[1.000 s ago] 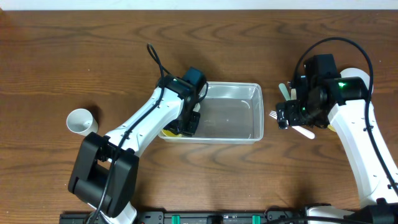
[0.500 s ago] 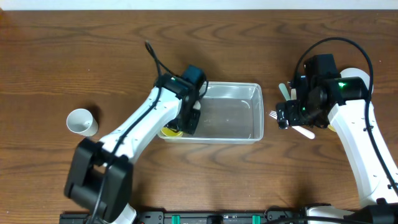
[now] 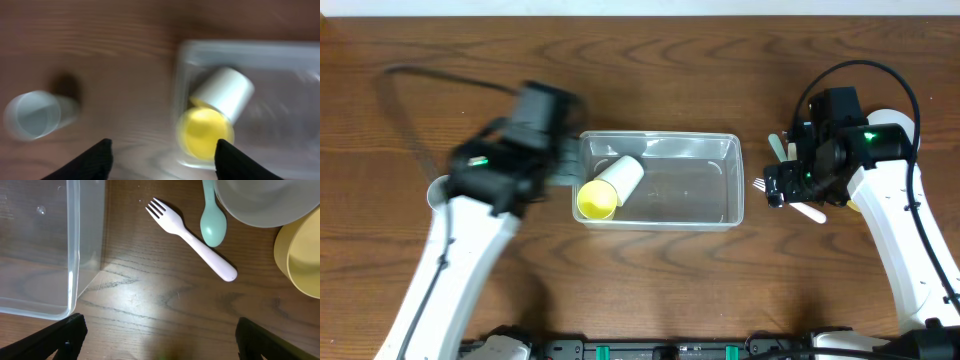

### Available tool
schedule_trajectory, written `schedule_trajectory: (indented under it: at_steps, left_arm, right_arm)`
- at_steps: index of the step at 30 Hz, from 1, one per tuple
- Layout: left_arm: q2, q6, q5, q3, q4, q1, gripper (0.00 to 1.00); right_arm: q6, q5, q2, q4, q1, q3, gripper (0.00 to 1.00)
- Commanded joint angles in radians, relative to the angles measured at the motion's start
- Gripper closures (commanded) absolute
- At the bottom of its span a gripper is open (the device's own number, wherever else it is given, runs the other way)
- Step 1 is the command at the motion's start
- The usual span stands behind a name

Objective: Pack container
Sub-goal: 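Reach the left gripper back and grasp the remaining white cup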

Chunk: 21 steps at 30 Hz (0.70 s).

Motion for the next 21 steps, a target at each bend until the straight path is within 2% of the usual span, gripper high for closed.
schedule_trajectory:
  at_steps: [1, 4, 8, 21]
  left_arm:
    - [-0.01, -0.043, -0.05, 0.011, -0.014, 0.16, 0.27]
    - [0.019, -0.037, -0.048, -0.01, -0.013, 0.304, 0.27]
    - [0.1, -0.011, -0.016, -0.023, -0.012, 0.419, 0.27]
    - [0.4, -0.011, 0.055, -0.023, -0.01, 0.556, 0.27]
  right_arm:
    - [-0.004, 0.004, -0.002, -0.002, 0.0, 0.013, 0.04]
    - [-0.004, 0.003, -0.002, -0.002, 0.0, 0.013, 0.04]
    - [-0.004, 0.004, -0.002, -0.002, 0.0, 0.013, 0.04]
    - [-0.005, 0.004, -0.002, -0.003, 0.0, 0.013, 0.04]
